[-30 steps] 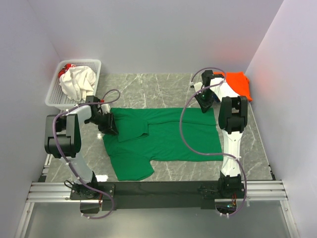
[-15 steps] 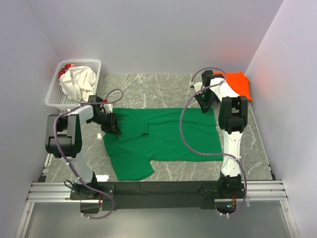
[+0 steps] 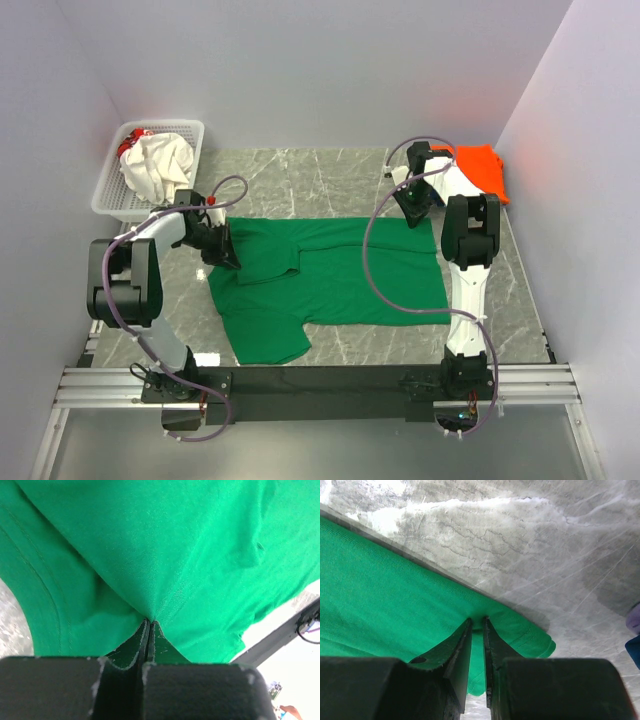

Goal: Fold and stack the t-shirts
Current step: Fold the tshirt

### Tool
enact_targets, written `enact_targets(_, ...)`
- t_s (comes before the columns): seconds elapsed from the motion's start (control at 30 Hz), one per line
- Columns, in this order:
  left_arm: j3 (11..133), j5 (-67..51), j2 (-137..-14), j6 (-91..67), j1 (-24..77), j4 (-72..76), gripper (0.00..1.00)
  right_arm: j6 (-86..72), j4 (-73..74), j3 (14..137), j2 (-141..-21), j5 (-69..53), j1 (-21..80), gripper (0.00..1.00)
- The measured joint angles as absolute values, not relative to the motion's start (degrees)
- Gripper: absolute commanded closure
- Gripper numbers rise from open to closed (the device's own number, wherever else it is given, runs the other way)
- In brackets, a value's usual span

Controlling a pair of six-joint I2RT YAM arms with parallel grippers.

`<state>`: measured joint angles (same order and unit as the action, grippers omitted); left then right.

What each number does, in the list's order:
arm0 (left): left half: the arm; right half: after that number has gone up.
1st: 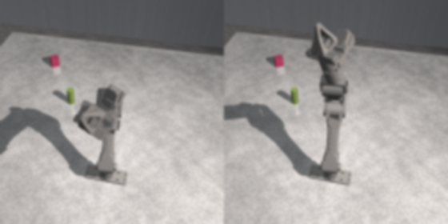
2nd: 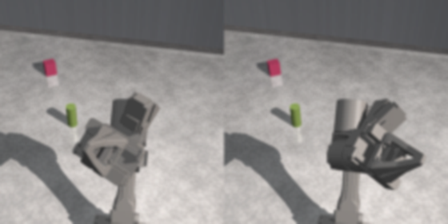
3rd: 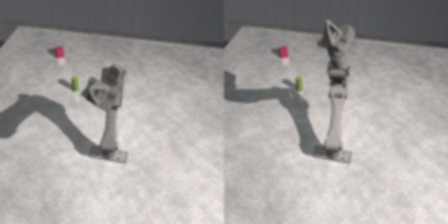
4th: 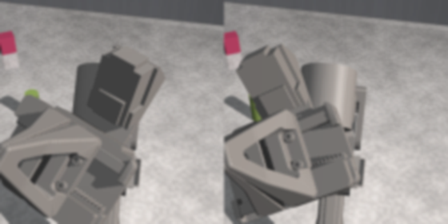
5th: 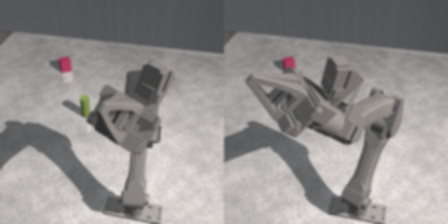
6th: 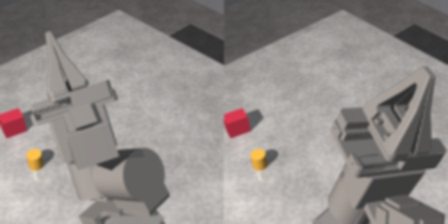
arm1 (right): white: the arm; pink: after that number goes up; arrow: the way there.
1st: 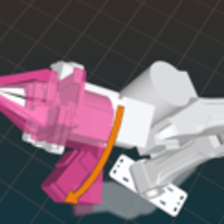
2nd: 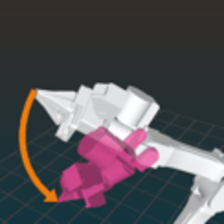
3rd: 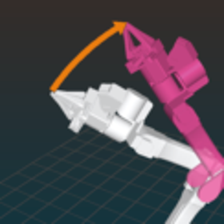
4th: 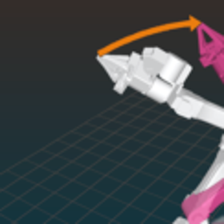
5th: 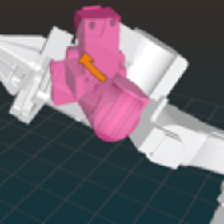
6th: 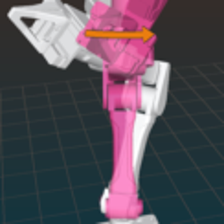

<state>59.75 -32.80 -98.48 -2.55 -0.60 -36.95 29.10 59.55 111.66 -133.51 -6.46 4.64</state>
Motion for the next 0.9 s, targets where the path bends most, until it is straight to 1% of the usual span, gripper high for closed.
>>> enact_targets(0.37,59.22,-33.56,-96.68,2.63,1.80,-43.05,0.99,29.28,59.44,111.31,-133.32,-6.31,4.67,0.79)
enact_targets(0.6,57.89,-33.30,-96.44,3.88,2.46,-44.01,0.99,29.30,59.44,111.31,-133.29,-6.26,4.67,0.79)
enact_targets(0.63,57.87,-33.12,-96.73,3.88,2.46,-43.97,0.98,29.30,59.44,111.31,-133.29,-6.26,4.67,0.79)
enact_targets(0.67,57.87,-33.01,-97.17,3.86,2.46,-43.92,0.93,29.30,59.46,111.31,-133.32,-6.24,4.67,0.79)
enact_targets(0.7,57.87,-32.73,-97.86,3.77,2.46,-43.68,0.81,29.34,59.46,111.31,-133.32,-6.22,4.67,0.79)
enact_targets(0.77,57.89,-32.34,-99.13,3.90,2.44,-43.46,0.73,29.45,59.51,111.31,-133.32,-6.20,4.67,0.79)
enact_targets(0.8,57.89,-32.16,-99.55,3.95,2.35,-43.51,0.68,29.45,59.55,111.31,-133.29,-6.17,4.67,0.79)
enact_targets(0.9,59.24,-32.45,-99.90,4.86,1.67,-44.27,0.62,29.54,59.66,111.26,-133.27,-6.04,4.67,0.79)
